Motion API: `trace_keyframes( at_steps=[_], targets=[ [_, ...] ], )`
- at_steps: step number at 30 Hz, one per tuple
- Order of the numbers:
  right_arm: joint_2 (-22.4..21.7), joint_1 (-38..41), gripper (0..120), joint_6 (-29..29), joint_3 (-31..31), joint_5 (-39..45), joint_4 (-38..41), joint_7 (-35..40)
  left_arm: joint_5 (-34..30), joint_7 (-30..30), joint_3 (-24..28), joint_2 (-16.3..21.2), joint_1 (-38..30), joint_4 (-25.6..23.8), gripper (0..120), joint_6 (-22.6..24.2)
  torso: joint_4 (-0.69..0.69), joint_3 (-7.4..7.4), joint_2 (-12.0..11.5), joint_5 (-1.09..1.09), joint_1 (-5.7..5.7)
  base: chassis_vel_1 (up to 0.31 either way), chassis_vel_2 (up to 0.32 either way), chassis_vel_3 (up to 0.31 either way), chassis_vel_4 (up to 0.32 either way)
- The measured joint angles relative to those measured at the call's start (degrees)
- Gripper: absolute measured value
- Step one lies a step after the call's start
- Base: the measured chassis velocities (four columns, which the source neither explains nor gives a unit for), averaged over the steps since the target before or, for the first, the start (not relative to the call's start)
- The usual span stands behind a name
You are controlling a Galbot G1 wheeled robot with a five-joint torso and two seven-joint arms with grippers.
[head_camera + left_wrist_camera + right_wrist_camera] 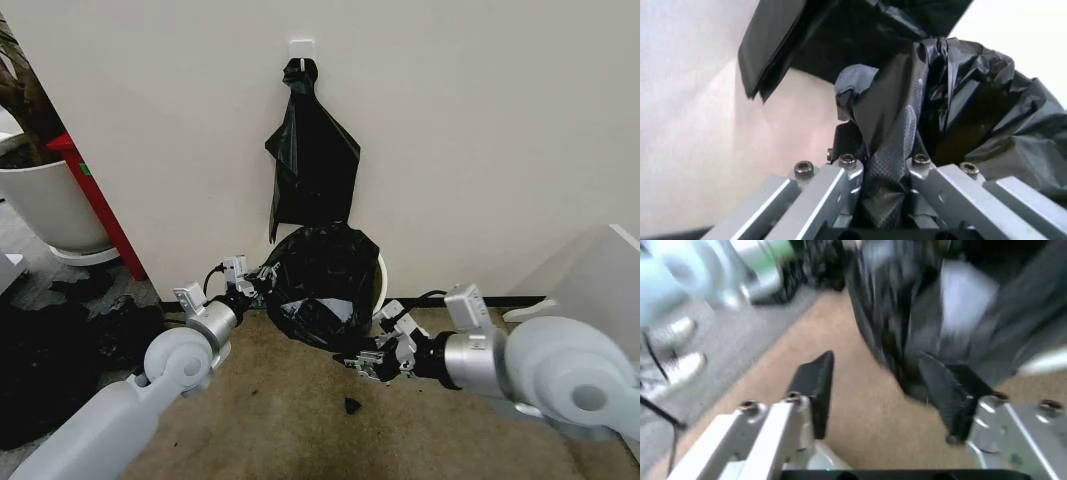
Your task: Place the garbage bag over the trash bin.
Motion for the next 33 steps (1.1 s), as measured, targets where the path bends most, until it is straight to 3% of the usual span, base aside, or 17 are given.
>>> trace_keyframes(
  at_steps=[5, 6, 11, 17, 26, 33],
  targets=[
    [3.0, 2.54, 63, 1.6, 2.17, 2.07, -2.47, 0.23, 5.33, 1.67, 0.53, 0.31, 0.41, -0.21, 5, -2.33, 0.02, 0.0, 0.0, 0.0, 0.0, 0.0, 0.0, 0.0, 0.0],
    [4.59, 3.27, 71, 1.92, 2.17, 2.44, -4.26, 0.44, 7.27, 2.39, 0.59, 0.44, 0.47, -0.36, 5, -3.41, 0.02, 0.01, 0.0, 0.02, 0.0, 0.0, 0.0, 0.0, 0.0],
    [9.08, 4.04, 90, 2.29, -0.31, 3.98, -7.85, 2.78, 11.51, 4.09, 0.74, 0.64, 0.45, -0.85, 5, -6.87, 0.02, 0.01, 0.0, 0.01, 0.0, 0.0, 0.0, 0.0, 0.0],
    [13.01, 4.14, 99, 2.47, -4.47, 5.72, -10.91, 8.08, 13.79, 4.94, 0.78, 0.83, 0.21, -1.61, 5, -8.47, 0.02, 0.01, 0.0, 0.01, 0.0, 0.0, 0.0, 0.0, 0.0],
    [13.91, 4.27, 80, 1.97, -5.93, 5.51, -14.05, 9.61, 14.46, 5.4, 0.52, 0.89, 0.45, -2.23, 5, -8.67, 0.02, 0.01, 0.0, 0.01, 0.0, 0.0, 0.0, 0.0, 0.0],
    [13.61, 3.91, 54, 1.84, -7.58, 4.92, -12.73, 9.77, 14.46, 5.47, 0.46, 0.69, -0.12, -2.08, 5, -8.63, 0.01, 0.01, 0.0, 0.01, 0.0, 0.0, 0.0, 0.0, 0.0]
  ],
)
